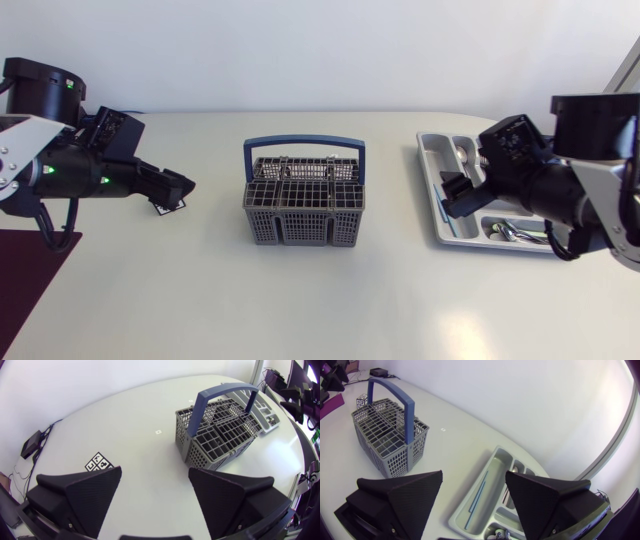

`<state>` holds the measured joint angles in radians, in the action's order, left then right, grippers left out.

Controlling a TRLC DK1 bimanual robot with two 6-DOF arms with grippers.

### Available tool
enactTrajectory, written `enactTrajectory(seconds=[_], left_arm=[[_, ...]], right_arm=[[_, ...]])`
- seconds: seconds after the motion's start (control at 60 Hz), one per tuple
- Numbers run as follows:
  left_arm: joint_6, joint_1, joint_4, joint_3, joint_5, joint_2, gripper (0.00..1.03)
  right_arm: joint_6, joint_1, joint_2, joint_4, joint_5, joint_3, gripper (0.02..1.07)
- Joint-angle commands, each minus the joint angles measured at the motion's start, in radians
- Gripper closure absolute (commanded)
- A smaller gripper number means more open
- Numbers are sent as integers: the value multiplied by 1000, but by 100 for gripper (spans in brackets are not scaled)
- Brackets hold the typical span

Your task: Transfer all utensils from the basket to the drawer tray.

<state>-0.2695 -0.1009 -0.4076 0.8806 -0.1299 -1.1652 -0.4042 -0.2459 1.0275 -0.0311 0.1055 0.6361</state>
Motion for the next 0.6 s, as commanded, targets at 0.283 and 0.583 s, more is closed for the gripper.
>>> enactTrajectory(seconds=[0.283, 0.583], left_arm=[[6, 61, 87, -146, 12, 191, 4], [9, 79, 179, -266, 23, 340, 4]], right_arm=[[24, 191, -285, -41, -82, -130, 6], [21, 231, -486, -3, -81, -233, 6]])
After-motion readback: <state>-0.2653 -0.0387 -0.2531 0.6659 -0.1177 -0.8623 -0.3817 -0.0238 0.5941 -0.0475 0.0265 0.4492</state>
